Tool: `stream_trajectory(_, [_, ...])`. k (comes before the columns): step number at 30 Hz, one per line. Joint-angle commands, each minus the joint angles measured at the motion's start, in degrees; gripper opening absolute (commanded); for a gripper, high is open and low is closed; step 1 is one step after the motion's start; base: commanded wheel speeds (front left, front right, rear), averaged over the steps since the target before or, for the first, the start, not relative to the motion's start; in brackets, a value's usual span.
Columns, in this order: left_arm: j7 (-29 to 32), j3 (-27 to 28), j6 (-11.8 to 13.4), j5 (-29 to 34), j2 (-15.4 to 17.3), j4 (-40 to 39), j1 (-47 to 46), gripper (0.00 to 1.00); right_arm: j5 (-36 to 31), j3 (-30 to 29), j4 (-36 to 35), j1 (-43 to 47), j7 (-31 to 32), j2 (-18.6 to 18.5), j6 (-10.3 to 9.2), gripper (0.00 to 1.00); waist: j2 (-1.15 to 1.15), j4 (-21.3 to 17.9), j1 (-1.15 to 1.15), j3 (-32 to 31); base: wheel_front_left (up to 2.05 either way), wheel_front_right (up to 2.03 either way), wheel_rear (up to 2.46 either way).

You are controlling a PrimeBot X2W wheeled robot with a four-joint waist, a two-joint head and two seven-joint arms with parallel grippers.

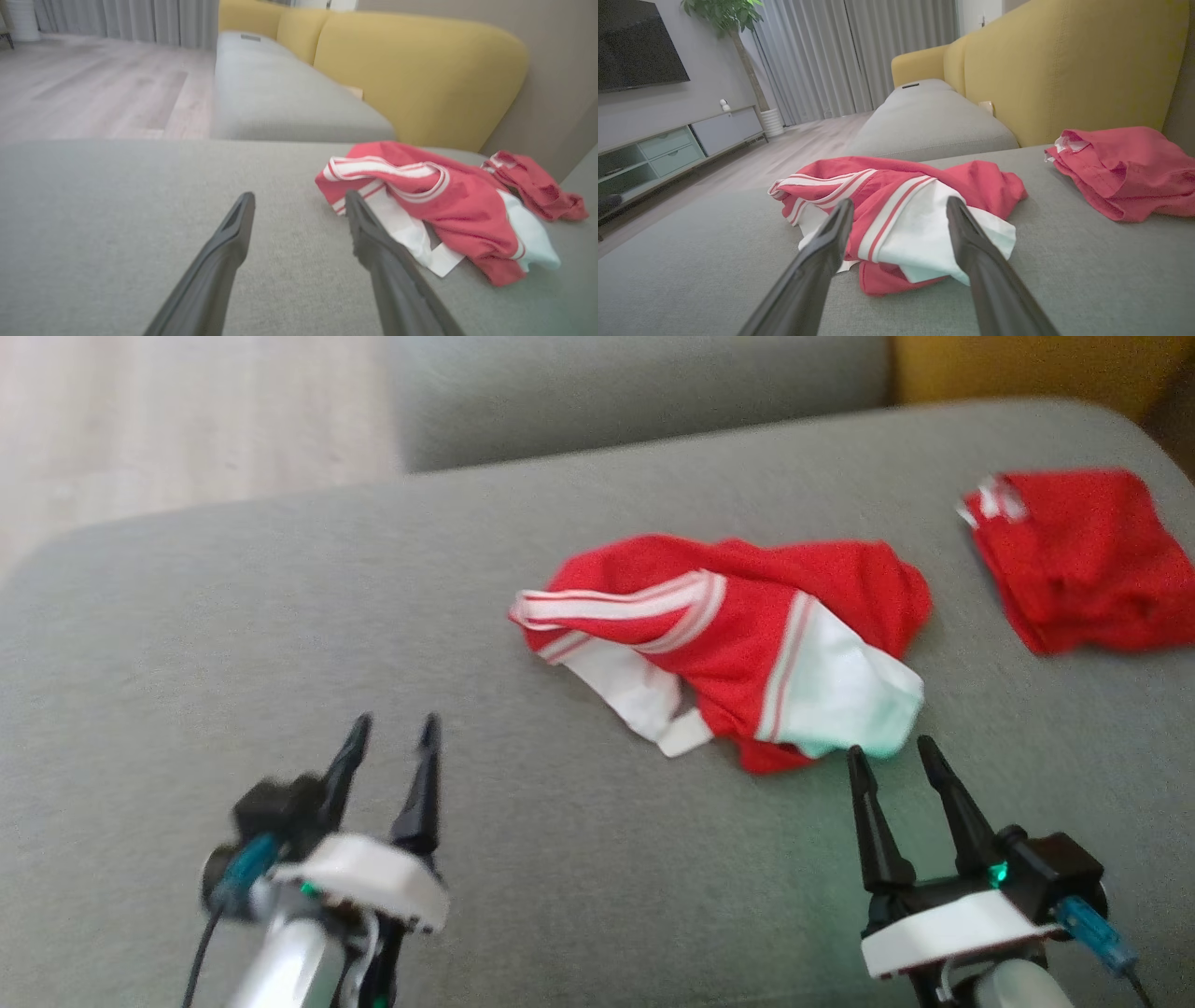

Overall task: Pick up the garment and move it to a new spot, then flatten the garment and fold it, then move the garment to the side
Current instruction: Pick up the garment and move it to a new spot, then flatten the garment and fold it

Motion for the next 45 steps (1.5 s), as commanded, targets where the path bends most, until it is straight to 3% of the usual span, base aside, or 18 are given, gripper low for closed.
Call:
stream_trajectory(1, [-0.5, 5.7, 0.1, 2.3, -0.8, -4.5, 0.6, 1.00, -0.5, 0.6, -1.5, -1.2, -0.2, 0.0, 0.37, 1.00, 0.00, 4.7, 0.00, -4.3, 0.00, 0.00, 0.00])
stream_trajectory(9, [-0.5, 17.4, -2.6, 11.2, -5.8, -14.0, 14.8, 1.00, -0.4, -1.0, -0.5, 1.6, -0.2, 0.0, 0.37, 1.00, 0.00, 8.0, 0.00, -7.7, 0.00, 0.00, 0.00])
stream_trajectory(14, [-0.5, 20.2, -4.2, 14.6, -7.2, -17.8, 20.3, 1.00, -0.1, -1.7, -0.3, 3.2, -0.2, 0.0, 0.37, 1.00, 0.00, 9.0, 0.00, -9.3, 0.00, 0.00, 0.00])
stream_trajectory(30, [-0.5, 17.3, -2.8, 19.3, -7.5, -21.6, 24.7, 1.00, -0.8, -1.9, -0.3, 5.8, -0.2, 0.0, 0.37, 1.00, 0.00, 9.0, 0.00, -10.8, 0.00, 0.00, 0.00])
stream_trajectory(45, [-0.5, 16.3, -3.6, 20.6, -7.5, -20.9, 24.5, 1.00, -0.9, -1.2, 0.0, 5.6, -0.2, 0.0, 0.37, 1.00, 0.00, 8.2, 0.00, -11.0, 0.00, 0.00, 0.00])
